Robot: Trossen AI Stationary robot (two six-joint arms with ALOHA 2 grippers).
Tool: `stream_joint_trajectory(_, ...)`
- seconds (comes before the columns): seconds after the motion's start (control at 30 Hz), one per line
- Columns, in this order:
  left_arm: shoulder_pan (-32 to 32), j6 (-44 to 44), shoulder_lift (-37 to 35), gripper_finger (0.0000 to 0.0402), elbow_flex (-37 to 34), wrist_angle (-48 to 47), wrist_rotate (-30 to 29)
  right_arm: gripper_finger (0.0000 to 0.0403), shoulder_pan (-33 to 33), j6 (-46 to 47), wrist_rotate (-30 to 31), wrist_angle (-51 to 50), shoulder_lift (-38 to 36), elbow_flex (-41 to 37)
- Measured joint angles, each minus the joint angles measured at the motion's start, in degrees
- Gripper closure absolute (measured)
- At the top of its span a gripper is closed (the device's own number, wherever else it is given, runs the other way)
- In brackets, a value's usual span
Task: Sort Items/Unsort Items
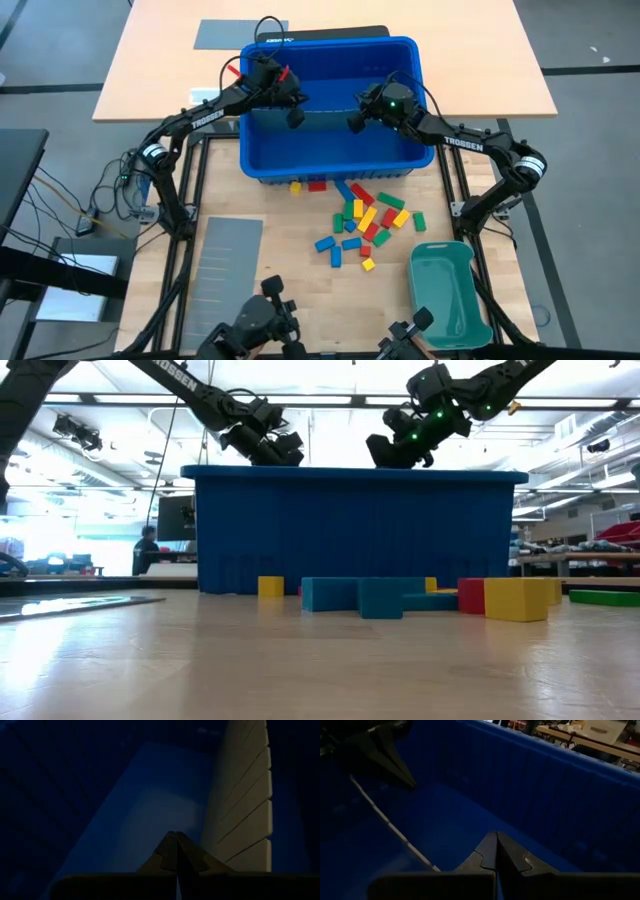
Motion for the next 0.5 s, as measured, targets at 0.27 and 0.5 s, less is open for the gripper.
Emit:
stream_joint_trajectory(0.27,0.0,0.0,-0.3,0.0399,-0.1,1.2,-0.4,0.0403,0.0,-1.1,0.0,0.2,0.0,0.0)
stream_joint_trajectory(0.5,-0.1,-0.2,-4.4,0.0398,-0.3,-0.2,-0.6,0.0403,0.9,-2.6,0.1,2.1,-0.4,0.0)
